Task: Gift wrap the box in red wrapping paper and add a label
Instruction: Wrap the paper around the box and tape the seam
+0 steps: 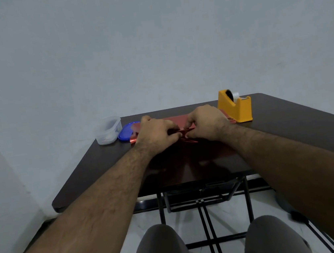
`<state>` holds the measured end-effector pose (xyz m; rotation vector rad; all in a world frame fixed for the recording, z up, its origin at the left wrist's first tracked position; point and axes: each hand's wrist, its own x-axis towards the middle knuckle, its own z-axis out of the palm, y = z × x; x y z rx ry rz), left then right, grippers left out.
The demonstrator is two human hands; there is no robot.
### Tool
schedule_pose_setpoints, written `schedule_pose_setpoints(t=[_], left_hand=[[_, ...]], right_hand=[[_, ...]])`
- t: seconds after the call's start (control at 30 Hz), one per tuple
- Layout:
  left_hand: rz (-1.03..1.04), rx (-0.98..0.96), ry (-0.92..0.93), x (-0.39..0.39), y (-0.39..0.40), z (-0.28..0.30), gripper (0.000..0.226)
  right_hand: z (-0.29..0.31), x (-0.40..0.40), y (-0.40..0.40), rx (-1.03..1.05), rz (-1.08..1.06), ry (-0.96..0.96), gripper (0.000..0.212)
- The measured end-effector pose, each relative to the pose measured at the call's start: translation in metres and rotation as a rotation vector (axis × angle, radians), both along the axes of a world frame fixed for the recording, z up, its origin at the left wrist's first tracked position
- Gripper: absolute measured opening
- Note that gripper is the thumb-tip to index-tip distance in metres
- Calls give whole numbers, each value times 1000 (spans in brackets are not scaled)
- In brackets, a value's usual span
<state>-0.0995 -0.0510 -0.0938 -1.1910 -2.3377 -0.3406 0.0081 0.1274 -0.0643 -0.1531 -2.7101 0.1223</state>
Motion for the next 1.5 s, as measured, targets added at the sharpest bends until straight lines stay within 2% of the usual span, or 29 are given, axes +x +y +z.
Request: schedule_pose_setpoints(t=[0.13, 0.2, 0.3, 0.43, 0.63, 0.77, 0.83, 0.9, 1.07, 1.23, 1.37, 1.5], left_hand=[[-41, -7, -8, 1, -2, 3, 44], [-68, -82, 6, 0, -3, 4, 41], [-105, -174, 67, -5, -6, 4, 41], [-132, -199, 63, -10, -6, 8, 38], [-149, -267, 88, -7, -6, 18, 39], [-105, -200, -39, -3, -6, 28, 45], [-73, -143, -165, -1, -8, 34, 60], [-65, -111, -218, 0, -7, 42, 64], [-103, -95, -196, 9, 21, 65, 31], [-175, -27, -215, 11, 81, 75, 23], [-181, -22, -248, 5, 137, 77, 27], [-157, -41, -311, -6, 197, 73, 28]], right_hand=[[7, -6, -5, -15, 6, -42, 23], [9, -9, -3, -62, 26, -48, 24], [8, -6, 4, -15, 73, -46, 19], [8, 0, 8, 53, 90, -49, 25], [9, 7, -4, 380, 101, -58, 30], [10, 16, -6, 531, 102, -91, 38], [11, 19, 2, 479, 69, -84, 51], [16, 23, 18, 378, 26, -66, 62], [29, 30, 73, 168, -150, 19, 36], [45, 24, 141, -124, -466, 175, 37], [51, 11, 186, -344, -567, 44, 43], [55, -3, 209, -498, -580, -38, 25]])
